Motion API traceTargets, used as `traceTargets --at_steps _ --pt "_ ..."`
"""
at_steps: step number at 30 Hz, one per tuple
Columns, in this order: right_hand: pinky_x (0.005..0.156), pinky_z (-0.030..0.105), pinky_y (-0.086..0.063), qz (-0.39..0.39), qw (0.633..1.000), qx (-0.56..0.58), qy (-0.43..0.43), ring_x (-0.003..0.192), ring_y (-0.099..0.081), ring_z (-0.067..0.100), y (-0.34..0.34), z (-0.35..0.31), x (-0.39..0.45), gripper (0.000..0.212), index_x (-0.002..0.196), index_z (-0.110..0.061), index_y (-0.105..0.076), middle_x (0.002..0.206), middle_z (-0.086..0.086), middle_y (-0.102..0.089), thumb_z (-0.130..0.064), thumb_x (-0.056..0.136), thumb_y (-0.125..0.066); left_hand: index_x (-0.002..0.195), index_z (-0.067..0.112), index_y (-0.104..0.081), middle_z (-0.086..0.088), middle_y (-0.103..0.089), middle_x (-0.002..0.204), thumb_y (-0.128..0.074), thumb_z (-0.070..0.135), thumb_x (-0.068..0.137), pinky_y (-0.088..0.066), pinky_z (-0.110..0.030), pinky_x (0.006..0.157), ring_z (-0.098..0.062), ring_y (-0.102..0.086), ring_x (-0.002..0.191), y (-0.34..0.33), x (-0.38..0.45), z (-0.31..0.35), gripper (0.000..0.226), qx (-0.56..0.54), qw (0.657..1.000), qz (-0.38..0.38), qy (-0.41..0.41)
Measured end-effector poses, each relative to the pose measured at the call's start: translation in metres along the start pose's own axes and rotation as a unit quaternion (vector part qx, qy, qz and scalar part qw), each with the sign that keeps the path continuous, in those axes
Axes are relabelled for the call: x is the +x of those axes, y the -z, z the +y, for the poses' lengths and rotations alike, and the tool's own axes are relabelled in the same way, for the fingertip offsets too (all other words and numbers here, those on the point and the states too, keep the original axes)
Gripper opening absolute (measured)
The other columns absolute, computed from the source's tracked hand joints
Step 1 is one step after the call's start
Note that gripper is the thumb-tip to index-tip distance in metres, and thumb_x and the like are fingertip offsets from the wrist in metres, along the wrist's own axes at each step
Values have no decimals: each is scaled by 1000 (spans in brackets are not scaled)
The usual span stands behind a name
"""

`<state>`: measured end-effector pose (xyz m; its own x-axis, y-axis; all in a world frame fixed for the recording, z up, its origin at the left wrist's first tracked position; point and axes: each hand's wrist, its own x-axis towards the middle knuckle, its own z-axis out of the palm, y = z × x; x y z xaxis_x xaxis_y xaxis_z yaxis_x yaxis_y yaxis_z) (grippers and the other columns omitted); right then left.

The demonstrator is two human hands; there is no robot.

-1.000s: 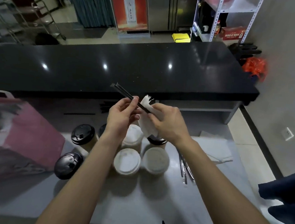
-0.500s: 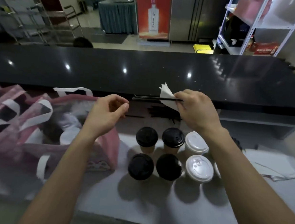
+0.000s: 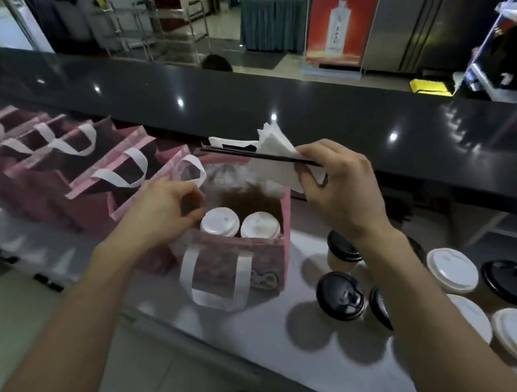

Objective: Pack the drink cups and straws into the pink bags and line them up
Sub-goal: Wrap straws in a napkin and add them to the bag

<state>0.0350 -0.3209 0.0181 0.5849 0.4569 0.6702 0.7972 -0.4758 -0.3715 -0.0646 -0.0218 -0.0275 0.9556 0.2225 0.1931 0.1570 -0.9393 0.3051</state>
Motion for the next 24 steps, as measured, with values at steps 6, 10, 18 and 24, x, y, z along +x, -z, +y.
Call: traceTargets --at_steps 6,10,18,24 --pt "83 44 -56 -135 988 -48 -54 97 -69 29 -68 -31 37 30 122 -16 -79 106 5 -74 -10 96 -65 136 38 -67 11 -66 142 -82 72 76 -20 -49 120 -20 -44 140 -1 32 -52 71 85 994 -44 -53" --pt "72 41 -55 -266 942 -172 -107 90 -66 31 -116 -28 53 23 102 -20 -70 102 7 -73 -4 91 -58 151 42 -54 14 -48 163 -74 88 69 -9 -51 127 -18 -29 154 -1 43 -81 96 81 989 -91 -83" --pt "74 37 -47 -330 899 -279 -70 106 -72 31 -179 -13 64 25 118 -16 -71 116 6 -75 -11 96 -61 160 42 -43 19 -28 174 -85 73 75 -23 -49 134 -20 -24 163 -6 56 -109 100 -68 981 -138 -116" --pt "86 45 -57 -300 916 -233 -131 109 -69 31 -163 -10 52 22 117 -19 -73 118 5 -73 -30 99 -67 158 39 -46 15 -34 170 -82 71 80 -42 -46 125 -15 -39 155 -9 67 -107 91 -92 976 -124 -155"
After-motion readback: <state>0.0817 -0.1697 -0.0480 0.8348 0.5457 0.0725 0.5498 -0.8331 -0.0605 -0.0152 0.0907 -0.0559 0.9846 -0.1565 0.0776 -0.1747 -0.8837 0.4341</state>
